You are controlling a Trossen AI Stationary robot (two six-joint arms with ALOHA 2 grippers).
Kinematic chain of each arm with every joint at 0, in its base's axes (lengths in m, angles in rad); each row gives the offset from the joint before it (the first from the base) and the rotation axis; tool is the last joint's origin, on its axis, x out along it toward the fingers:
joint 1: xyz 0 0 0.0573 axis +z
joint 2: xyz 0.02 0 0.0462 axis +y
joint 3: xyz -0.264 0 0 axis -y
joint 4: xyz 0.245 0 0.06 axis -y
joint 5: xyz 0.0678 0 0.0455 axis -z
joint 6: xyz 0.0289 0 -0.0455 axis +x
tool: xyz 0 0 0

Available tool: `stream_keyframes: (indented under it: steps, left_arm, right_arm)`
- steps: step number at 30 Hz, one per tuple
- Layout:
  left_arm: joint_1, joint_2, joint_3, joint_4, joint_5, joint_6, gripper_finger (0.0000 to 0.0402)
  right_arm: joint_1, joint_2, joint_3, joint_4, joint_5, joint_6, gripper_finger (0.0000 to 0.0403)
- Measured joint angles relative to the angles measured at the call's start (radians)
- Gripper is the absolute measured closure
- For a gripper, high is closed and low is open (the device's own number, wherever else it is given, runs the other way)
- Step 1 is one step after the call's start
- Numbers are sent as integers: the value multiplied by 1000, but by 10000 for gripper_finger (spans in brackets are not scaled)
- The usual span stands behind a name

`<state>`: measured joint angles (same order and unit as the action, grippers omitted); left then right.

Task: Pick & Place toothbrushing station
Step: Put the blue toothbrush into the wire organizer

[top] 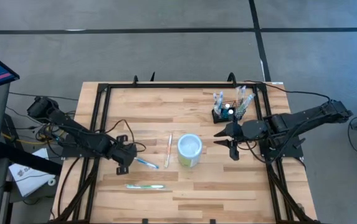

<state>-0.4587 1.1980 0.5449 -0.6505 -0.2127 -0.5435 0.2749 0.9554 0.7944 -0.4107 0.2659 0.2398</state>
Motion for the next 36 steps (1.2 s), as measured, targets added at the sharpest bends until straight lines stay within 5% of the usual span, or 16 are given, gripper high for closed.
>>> stream_keyframes:
  steps: [22, 32, 36]
  left_arm:
    - [0, 140, -1, 6, 19, -14, 282]
    - [0, 109, -4, 6, 27, -43, 387]
    - [0, 110, -4, 5, 27, -88, 386]
  right_arm:
    - [0, 0, 0, 0, -2, -3, 285]
    - [0, 0, 0, 0, -2, -3, 285]
    - [0, 0, 0, 0, -2, -3, 285]
